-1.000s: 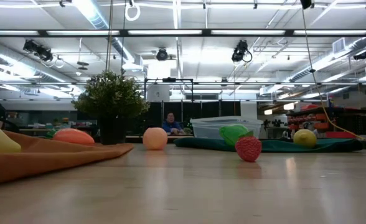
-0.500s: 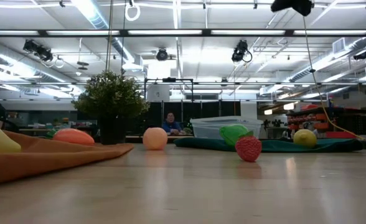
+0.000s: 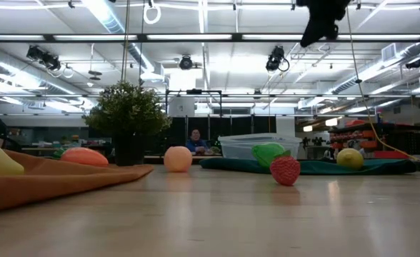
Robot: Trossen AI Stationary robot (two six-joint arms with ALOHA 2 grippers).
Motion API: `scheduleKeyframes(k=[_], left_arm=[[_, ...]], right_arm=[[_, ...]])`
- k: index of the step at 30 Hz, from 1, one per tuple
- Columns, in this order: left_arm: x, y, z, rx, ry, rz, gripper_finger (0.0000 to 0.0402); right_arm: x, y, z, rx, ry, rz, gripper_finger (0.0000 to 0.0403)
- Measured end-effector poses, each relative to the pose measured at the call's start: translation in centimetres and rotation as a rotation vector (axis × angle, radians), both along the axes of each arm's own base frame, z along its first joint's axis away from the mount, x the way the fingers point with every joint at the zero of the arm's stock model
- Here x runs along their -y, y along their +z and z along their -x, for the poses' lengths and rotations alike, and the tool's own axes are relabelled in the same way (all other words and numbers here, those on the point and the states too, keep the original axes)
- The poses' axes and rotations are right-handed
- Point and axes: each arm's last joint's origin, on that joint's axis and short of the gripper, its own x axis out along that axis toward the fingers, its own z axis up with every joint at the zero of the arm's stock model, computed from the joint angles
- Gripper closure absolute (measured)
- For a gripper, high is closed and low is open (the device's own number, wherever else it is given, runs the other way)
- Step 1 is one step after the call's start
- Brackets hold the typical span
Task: Pick and placing Produce into tupperware
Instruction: Put the lemon into the transparent bin
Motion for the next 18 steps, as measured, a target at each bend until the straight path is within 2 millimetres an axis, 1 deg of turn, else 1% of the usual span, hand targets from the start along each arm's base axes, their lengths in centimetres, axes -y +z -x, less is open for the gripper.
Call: scheduleKeyframes(k=[5,8,13,16,18], left_arm=[[0.0,-0.2,-0.1,-0.004,0.009,0.030,0.0371],[0.0,-0.1,-0.1,-0.004,0.009,0.030,0.0376],[0.0,-0.2,0.0,-0.025,0.000,-0.002,0.0386],[0.0,-0.5,0.1,-0.052,-0.002,-0.006,0.0389],[0.0,-0.6,0.1,-0.065,0.000,-0.002,0.0389]], right_arm=[[0.6,-3.1,-1.5,-0.258,-0.045,-0.133,0.0403],[0.9,-4.3,-2.0,-0.375,-0.074,-0.160,0.0403],[1.2,-5.0,-2.6,-0.414,-0.118,-0.179,0.0403],[1.1,-5.2,-2.2,-0.417,-0.125,-0.188,0.0403],[0.8,-5.9,-1.6,-0.422,-0.156,-0.209,0.0403]])
